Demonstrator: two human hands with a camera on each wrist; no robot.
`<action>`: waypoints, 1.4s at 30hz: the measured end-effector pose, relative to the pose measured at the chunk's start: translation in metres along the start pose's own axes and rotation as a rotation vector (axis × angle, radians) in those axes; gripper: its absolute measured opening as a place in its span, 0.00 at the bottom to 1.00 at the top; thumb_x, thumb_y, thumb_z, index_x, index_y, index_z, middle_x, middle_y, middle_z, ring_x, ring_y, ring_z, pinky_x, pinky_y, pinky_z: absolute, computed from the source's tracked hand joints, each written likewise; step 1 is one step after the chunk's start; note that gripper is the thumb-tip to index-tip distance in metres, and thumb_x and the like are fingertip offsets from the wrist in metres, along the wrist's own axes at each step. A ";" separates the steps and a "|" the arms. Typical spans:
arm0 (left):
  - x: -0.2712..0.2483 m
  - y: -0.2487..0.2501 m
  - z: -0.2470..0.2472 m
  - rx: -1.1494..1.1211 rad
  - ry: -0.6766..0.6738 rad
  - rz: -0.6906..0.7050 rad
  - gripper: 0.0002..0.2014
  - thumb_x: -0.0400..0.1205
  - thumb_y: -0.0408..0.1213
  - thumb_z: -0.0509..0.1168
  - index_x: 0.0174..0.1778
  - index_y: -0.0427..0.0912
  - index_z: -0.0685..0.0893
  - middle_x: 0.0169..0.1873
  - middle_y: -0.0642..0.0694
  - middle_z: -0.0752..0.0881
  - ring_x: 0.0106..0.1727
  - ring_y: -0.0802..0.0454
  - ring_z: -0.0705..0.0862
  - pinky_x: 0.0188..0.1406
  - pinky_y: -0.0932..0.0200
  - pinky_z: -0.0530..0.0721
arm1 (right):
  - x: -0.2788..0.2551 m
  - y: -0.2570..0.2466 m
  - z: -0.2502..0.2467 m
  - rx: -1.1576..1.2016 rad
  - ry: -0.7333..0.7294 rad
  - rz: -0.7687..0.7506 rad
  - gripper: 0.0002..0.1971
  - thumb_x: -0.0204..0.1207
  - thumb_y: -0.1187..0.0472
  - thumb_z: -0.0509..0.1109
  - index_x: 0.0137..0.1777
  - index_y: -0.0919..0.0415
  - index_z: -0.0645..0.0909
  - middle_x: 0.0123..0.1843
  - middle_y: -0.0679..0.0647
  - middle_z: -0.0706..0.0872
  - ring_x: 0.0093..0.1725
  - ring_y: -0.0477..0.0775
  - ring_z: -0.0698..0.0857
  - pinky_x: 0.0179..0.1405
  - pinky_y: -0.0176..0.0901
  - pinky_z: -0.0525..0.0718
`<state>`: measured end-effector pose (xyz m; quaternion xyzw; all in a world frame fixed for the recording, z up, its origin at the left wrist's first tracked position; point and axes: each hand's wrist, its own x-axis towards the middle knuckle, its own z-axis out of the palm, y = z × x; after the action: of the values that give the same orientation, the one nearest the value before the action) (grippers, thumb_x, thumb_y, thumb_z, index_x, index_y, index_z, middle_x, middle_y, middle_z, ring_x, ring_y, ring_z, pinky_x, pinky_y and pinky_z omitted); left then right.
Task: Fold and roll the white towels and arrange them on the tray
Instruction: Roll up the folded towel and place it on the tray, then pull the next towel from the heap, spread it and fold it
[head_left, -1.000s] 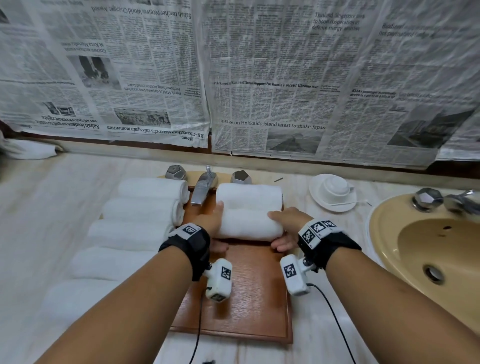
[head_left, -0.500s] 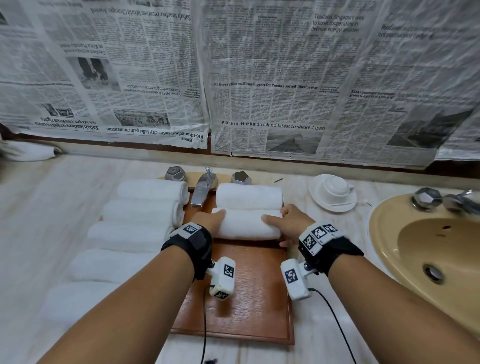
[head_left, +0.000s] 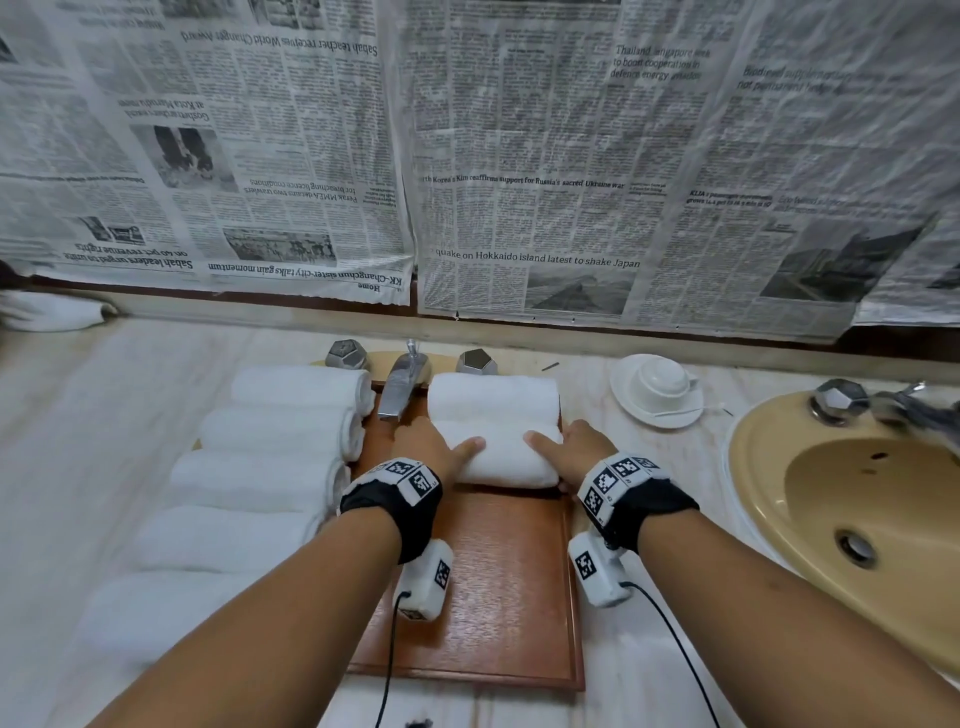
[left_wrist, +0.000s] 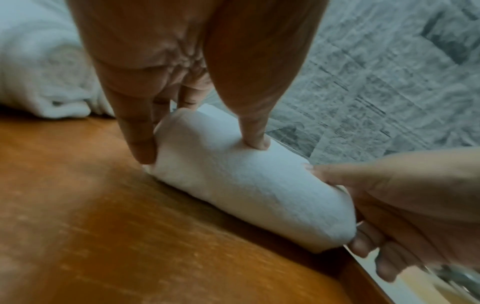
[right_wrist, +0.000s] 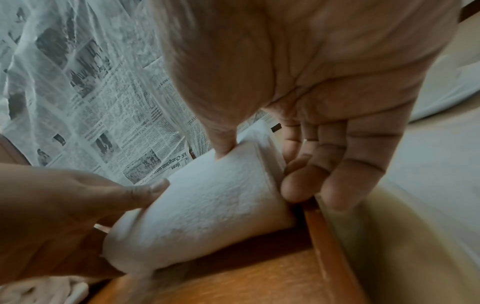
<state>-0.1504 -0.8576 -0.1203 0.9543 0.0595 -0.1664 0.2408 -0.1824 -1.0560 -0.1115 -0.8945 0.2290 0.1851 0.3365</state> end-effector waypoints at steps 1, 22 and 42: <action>-0.001 0.001 0.000 -0.009 -0.007 0.009 0.38 0.75 0.66 0.69 0.69 0.37 0.75 0.63 0.39 0.84 0.63 0.41 0.82 0.54 0.55 0.78 | -0.001 0.000 0.000 -0.002 0.007 0.003 0.37 0.70 0.28 0.67 0.63 0.61 0.75 0.51 0.59 0.89 0.48 0.63 0.90 0.46 0.52 0.88; -0.031 -0.033 -0.068 0.200 -0.189 0.419 0.29 0.72 0.56 0.77 0.67 0.49 0.80 0.58 0.51 0.83 0.57 0.51 0.82 0.60 0.54 0.82 | -0.068 -0.029 -0.003 -0.393 -0.009 -0.334 0.20 0.69 0.43 0.79 0.52 0.48 0.74 0.52 0.47 0.76 0.49 0.50 0.80 0.51 0.46 0.81; 0.107 -0.455 -0.390 -0.020 0.259 0.206 0.12 0.80 0.51 0.70 0.40 0.47 0.82 0.39 0.51 0.86 0.44 0.51 0.84 0.44 0.56 0.81 | -0.091 -0.487 0.248 -0.316 -0.073 -0.748 0.11 0.77 0.40 0.72 0.50 0.45 0.80 0.42 0.46 0.87 0.40 0.42 0.83 0.42 0.42 0.81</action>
<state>-0.0252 -0.2681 -0.0348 0.9664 -0.0063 -0.0158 0.2565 -0.0413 -0.5341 0.0102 -0.9496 -0.1554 0.1145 0.2471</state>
